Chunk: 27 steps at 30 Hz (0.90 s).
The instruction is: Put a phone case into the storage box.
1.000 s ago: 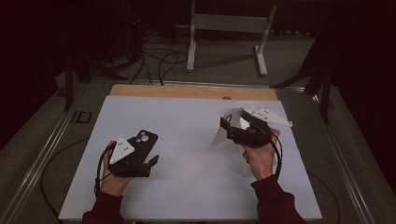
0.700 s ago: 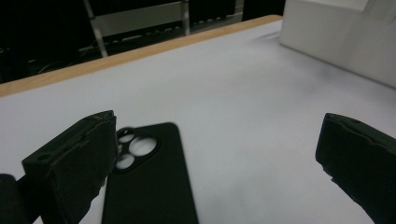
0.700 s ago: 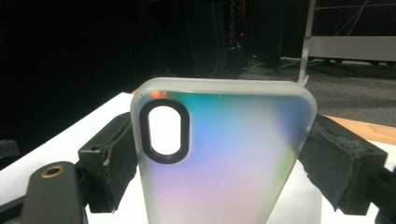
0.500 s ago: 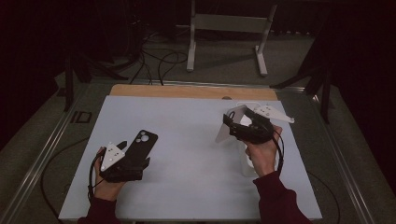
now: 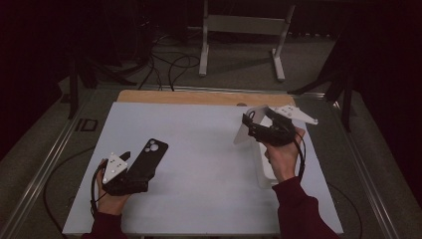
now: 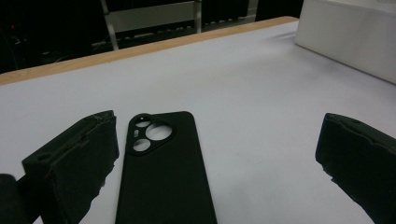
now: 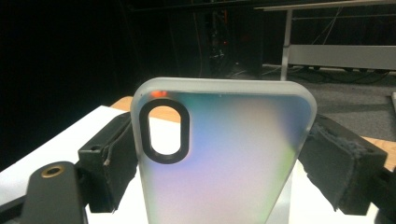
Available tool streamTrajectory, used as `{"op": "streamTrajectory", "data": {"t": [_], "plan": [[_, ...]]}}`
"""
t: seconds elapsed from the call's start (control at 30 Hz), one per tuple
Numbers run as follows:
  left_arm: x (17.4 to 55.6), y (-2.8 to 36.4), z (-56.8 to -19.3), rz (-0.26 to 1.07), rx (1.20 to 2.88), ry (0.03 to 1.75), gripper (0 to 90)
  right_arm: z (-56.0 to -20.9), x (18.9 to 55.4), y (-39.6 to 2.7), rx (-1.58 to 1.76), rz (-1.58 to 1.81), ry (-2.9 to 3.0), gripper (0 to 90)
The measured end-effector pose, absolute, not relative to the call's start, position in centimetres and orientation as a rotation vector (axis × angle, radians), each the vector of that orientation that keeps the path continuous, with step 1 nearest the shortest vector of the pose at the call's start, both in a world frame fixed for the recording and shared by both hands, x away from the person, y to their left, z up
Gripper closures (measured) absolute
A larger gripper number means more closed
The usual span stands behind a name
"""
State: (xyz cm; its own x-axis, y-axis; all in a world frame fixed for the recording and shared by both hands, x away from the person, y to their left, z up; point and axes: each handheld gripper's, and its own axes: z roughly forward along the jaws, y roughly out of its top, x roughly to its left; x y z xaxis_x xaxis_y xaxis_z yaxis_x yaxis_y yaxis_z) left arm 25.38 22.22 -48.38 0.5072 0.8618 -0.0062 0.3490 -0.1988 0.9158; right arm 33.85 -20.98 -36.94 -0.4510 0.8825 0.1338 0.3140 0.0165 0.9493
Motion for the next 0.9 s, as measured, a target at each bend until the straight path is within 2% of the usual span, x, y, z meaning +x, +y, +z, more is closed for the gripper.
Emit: {"op": "streamTrajectory", "data": {"t": [0.9], "plan": [[25.4,22.0,-48.6,0.660,1.793,1.033,0.0,-37.0,37.2,-21.9,1.254,1.357,1.724,17.0]]}}
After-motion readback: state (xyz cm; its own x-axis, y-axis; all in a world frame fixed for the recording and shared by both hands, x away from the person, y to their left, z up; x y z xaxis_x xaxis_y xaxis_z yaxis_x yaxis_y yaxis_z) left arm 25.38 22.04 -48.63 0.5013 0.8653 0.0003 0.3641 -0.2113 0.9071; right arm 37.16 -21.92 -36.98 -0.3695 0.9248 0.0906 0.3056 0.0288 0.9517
